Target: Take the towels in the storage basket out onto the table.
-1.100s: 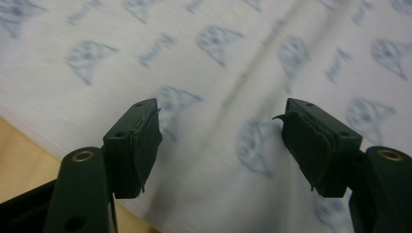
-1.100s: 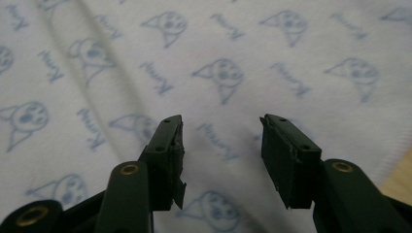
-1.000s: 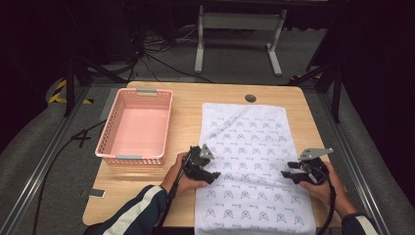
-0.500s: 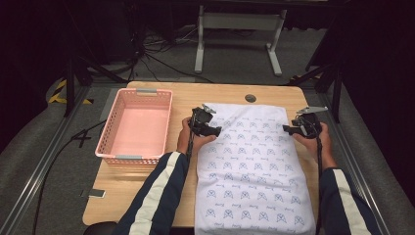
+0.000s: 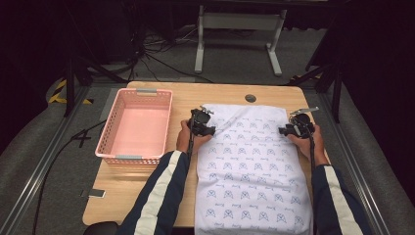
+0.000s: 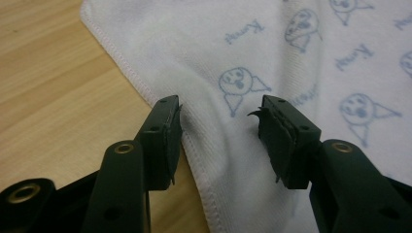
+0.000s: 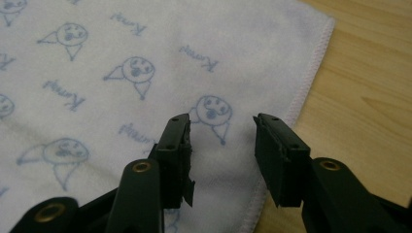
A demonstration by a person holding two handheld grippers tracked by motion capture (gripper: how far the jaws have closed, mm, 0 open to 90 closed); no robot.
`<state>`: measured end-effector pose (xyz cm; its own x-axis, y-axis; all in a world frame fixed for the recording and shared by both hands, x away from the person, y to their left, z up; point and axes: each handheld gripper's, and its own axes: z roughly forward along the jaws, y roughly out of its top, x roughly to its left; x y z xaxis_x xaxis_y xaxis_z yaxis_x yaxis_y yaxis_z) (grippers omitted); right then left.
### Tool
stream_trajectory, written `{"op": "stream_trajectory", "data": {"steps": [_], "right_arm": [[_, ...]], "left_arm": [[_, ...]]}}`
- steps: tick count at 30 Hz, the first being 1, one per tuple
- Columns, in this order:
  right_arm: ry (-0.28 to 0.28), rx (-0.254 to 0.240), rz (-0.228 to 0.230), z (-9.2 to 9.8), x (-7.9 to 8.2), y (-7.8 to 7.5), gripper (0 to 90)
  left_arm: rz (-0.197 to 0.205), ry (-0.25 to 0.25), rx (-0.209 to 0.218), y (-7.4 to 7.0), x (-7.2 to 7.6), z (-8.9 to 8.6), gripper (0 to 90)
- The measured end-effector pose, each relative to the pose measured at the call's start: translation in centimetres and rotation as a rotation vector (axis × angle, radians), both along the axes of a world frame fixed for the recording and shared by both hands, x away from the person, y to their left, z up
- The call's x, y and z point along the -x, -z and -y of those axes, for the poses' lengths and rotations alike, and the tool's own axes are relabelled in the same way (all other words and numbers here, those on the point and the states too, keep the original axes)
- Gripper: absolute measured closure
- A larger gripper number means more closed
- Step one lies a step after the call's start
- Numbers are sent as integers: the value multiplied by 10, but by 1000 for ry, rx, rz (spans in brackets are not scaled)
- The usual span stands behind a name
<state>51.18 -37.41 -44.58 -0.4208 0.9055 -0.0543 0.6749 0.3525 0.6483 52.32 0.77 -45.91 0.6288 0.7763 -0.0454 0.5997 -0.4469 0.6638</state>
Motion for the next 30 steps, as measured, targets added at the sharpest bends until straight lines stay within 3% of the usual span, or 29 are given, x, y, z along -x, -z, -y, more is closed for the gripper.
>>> {"op": "stream_trajectory", "data": {"steps": [4,6,8,12,14,16,17,20,23,25,26,30], "right_arm": [[-11,-9,-9,4,12,0,585],[-48,-1,-45,7,27,-3,588],[-69,7,-55,8,31,-4,588],[-135,34,-157,6,37,-12,583],[-113,75,-127,5,34,-17,581],[-92,6,-102,7,26,-21,554],[-38,-4,-57,7,21,-24,531],[45,-13,12,10,7,-25,511],[99,-4,49,11,-3,-20,490],[127,-10,50,13,-8,-17,470],[139,-3,57,13,-10,-16,474],[189,6,25,18,-17,-7,464]], "left_arm": [[-16,66,-9,-2,17,0,539],[-45,107,-17,-4,26,-1,540],[-68,139,-27,-6,32,-2,537],[-81,104,-13,-6,28,-2,456],[-76,77,22,-6,20,-2,376],[-54,47,46,-8,12,0,332],[-26,39,45,-9,10,2,312],[5,-7,38,-8,2,4,292],[-2,-36,16,-5,-7,3,283],[-2,-64,12,-4,-13,1,285],[1,-90,-12,-2,-16,0,290],[3,-93,-12,2,-23,-4,287]]}}
